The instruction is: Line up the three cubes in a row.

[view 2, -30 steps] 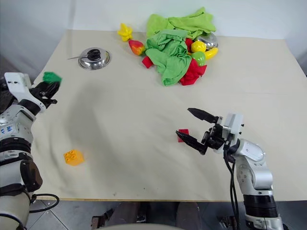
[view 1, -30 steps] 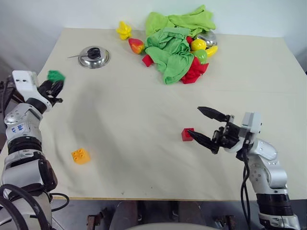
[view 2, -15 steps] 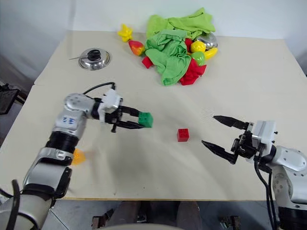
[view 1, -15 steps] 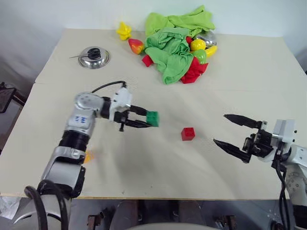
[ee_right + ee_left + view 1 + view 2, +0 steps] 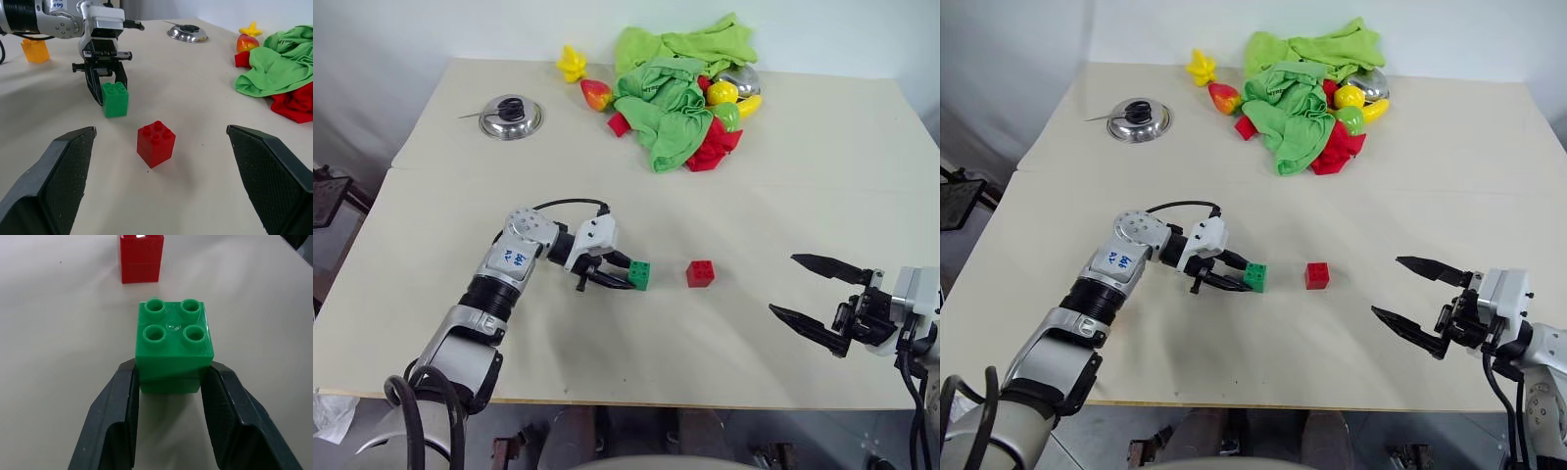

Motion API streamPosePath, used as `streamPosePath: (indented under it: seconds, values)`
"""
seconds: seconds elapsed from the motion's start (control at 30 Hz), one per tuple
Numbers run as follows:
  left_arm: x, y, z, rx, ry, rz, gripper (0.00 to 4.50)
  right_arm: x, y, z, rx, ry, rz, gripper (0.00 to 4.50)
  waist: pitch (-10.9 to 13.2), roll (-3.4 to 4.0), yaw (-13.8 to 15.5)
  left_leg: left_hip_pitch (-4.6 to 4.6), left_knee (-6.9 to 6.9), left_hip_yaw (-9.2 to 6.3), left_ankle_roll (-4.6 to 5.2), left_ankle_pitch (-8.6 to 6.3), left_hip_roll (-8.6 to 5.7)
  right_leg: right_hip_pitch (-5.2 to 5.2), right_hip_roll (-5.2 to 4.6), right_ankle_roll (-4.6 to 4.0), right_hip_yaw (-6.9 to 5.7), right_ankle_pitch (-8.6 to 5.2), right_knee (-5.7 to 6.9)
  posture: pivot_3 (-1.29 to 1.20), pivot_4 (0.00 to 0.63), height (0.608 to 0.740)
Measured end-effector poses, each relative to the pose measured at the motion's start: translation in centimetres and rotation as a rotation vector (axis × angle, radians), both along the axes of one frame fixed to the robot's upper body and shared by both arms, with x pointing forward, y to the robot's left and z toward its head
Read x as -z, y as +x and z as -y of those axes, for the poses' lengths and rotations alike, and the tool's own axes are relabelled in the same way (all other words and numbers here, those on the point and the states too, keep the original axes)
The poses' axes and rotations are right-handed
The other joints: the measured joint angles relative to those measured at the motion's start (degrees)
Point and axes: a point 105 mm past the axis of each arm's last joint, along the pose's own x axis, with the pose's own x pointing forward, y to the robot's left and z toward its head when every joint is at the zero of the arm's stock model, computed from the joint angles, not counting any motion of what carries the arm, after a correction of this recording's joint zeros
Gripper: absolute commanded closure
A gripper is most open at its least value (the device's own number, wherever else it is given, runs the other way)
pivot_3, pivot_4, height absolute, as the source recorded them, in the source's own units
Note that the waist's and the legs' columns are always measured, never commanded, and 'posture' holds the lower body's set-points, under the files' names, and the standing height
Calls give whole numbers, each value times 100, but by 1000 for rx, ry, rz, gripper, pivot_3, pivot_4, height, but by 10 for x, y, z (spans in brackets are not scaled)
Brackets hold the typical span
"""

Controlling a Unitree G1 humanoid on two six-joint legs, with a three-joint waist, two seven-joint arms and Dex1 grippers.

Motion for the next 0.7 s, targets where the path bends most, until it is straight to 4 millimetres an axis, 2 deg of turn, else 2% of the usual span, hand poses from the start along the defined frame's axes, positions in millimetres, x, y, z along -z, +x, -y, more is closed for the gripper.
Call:
streamPosePath:
  seconds: [0.17,0.23,0.27,0.43,0.5,0.63,0.7]
  values:
    - [-1,5,6,-61,-5,1,3048,1,0,0,5,0,-5,0,0,0,23,0,25,-3,3,-2,6,8,0,2,1,2,14,0,150,740]
    - [-1,5,6,-70,-6,-4,2337,3,-1,1,5,-1,-13,0,0,0,16,1,26,-2,3,-2,8,8,0,2,2,2,17,0,150,740]
    - [0,4,6,-70,-4,-6,2155,3,-2,1,4,-2,-15,0,-1,1,12,1,26,-2,3,-2,8,7,0,2,3,2,19,0,150,740]
    - [3,-2,7,-59,-11,-19,632,7,-1,3,4,0,-28,0,0,1,9,0,26,-1,3,-2,9,5,0,2,3,2,20,0,150,740]
    - [-7,-4,7,-28,-55,16,41,7,0,-1,-21,1,-27,0,0,2,6,1,27,-1,3,-1,11,5,0,2,3,2,20,0,150,740]
    - [-34,-1,-4,2,-166,105,17,7,4,-15,-85,21,-3,0,0,2,-7,1,27,-1,2,-1,14,3,0,2,2,1,20,0,150,740]
    - [-57,6,-17,-15,-254,173,17,8,5,-28,-148,47,14,0,0,2,-23,1,29,-1,1,-1,16,1,1,2,2,1,23,0,150,740]
